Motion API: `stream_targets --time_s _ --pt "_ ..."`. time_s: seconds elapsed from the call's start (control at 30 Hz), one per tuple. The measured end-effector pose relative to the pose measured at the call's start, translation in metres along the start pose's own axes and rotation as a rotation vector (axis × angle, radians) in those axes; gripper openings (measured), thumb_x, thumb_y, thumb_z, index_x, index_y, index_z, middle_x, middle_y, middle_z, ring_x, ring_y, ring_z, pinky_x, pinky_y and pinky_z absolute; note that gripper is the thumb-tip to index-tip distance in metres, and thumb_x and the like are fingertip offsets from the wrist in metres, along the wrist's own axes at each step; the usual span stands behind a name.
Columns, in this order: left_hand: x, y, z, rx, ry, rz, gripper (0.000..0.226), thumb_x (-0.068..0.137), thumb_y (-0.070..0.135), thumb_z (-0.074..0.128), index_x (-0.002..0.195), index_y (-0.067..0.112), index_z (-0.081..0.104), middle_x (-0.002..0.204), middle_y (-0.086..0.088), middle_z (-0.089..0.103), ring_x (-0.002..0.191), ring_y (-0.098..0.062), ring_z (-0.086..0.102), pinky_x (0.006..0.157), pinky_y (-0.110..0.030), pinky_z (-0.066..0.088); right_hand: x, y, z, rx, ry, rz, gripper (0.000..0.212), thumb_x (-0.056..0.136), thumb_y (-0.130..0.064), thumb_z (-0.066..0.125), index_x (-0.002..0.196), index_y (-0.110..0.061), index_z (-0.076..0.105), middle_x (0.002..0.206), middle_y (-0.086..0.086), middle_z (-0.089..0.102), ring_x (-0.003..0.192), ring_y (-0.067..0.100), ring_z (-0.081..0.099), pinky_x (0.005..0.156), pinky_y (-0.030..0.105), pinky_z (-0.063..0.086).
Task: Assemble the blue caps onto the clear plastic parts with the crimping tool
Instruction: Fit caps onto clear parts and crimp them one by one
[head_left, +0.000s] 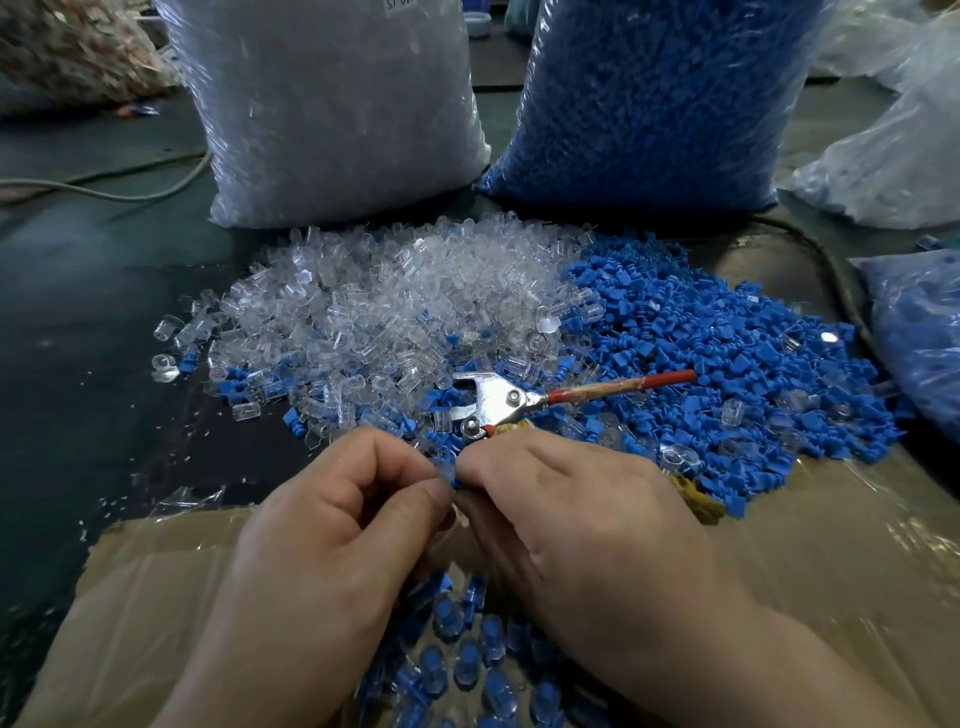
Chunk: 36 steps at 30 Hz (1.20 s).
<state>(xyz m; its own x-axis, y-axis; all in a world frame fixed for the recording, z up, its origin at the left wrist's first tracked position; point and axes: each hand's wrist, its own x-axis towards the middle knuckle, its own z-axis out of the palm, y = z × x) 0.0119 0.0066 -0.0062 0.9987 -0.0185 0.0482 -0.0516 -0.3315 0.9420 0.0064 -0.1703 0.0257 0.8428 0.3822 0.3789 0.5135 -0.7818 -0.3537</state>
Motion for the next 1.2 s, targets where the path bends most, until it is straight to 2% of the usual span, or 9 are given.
stream_targets --time_s 0.23,0.43,0.57,0.7,0.8,0.87,0.97,1.1,1.2 --pt "0.003 0.004 -0.001 -0.333 -0.075 -0.110 0.032 0.057 0.046 0.074 0.073 0.018 0.070 0.053 -0.014 0.058 0.046 -0.023 0.050 0.041 -0.023 0.038 0.000 0.000 -0.002 0.119 0.016 -0.017 0.024 0.099 -0.039 0.043 0.100 -0.024 0.062 0.088 -0.010 0.060 0.076 0.015 0.058 0.058 0.038 0.048" --pt "0.001 0.006 0.003 -0.269 -0.064 0.029 0.038 0.064 0.044 0.073 0.099 0.028 0.076 0.069 -0.009 0.069 0.054 -0.020 0.060 0.048 -0.029 0.048 0.000 0.001 -0.002 0.064 -0.029 -0.034 0.011 0.090 -0.027 0.060 0.099 -0.022 0.062 0.088 -0.007 0.060 0.077 0.016 0.058 0.057 0.037 0.050" --pt "0.001 0.004 0.003 -0.163 -0.051 0.090 0.032 0.064 0.045 0.073 0.094 0.033 0.073 0.071 -0.003 0.071 0.058 -0.019 0.064 0.053 -0.034 0.052 0.000 0.001 -0.002 0.032 0.037 -0.067 0.018 0.092 -0.029 0.054 0.100 -0.018 0.065 0.092 -0.003 0.063 0.079 0.019 0.059 0.058 0.038 0.050" --pt "0.002 0.003 0.001 -0.166 0.053 0.054 0.035 0.059 0.051 0.074 0.090 0.034 0.072 0.068 0.000 0.070 0.056 -0.020 0.065 0.056 -0.039 0.052 0.004 0.010 -0.007 -0.139 -0.023 0.030 0.040 0.091 -0.040 0.048 0.126 -0.023 0.054 0.123 0.000 0.060 0.114 0.021 0.053 0.097 0.039 0.047" --pt "0.004 0.003 -0.003 -0.137 0.105 0.030 0.038 0.056 0.053 0.074 0.090 0.037 0.072 0.069 0.006 0.069 0.058 -0.013 0.065 0.054 -0.029 0.051 0.008 0.025 -0.015 -0.338 -0.244 0.317 0.069 0.087 -0.060 0.046 0.143 -0.036 0.015 0.150 -0.002 0.029 0.139 0.024 0.024 0.115 0.042 0.016" --pt "0.006 0.002 -0.003 -0.192 0.112 0.012 0.033 0.058 0.043 0.079 0.090 0.036 0.073 0.070 0.007 0.069 0.059 -0.010 0.063 0.050 -0.023 0.050 0.008 0.036 -0.017 -0.409 -0.333 0.365 0.072 0.083 -0.070 0.032 0.143 -0.037 0.010 0.148 -0.005 0.029 0.136 0.023 0.025 0.114 0.041 0.020" --pt "0.007 0.001 -0.002 -0.237 0.101 -0.013 0.024 0.064 0.029 0.078 0.088 0.033 0.074 0.068 0.006 0.068 0.057 -0.010 0.061 0.047 -0.021 0.050 0.010 0.041 -0.019 -0.443 -0.379 0.388 0.075 0.075 -0.075 0.021 0.140 -0.038 0.020 0.138 -0.010 0.042 0.126 0.021 0.035 0.106 0.042 0.031" --pt "0.007 0.004 -0.003 -0.273 0.097 -0.012 0.037 0.053 0.039 0.091 0.085 0.034 0.074 0.069 0.003 0.068 0.058 -0.012 0.062 0.045 -0.020 0.048 0.015 0.045 -0.016 -0.455 -0.360 0.382 0.070 0.076 -0.072 0.024 0.134 -0.035 0.036 0.123 -0.009 0.054 0.117 0.022 0.040 0.100 0.043 0.033" --pt "0.007 0.006 -0.001 -0.335 0.120 -0.024 0.040 0.049 0.047 0.078 0.085 0.030 0.075 0.067 0.001 0.067 0.054 -0.011 0.060 0.043 -0.019 0.047 0.017 0.047 -0.017 -0.463 -0.326 0.393 0.063 0.081 -0.068 0.021 0.130 -0.035 0.040 0.114 -0.009 0.056 0.111 0.019 0.041 0.101 0.042 0.029"
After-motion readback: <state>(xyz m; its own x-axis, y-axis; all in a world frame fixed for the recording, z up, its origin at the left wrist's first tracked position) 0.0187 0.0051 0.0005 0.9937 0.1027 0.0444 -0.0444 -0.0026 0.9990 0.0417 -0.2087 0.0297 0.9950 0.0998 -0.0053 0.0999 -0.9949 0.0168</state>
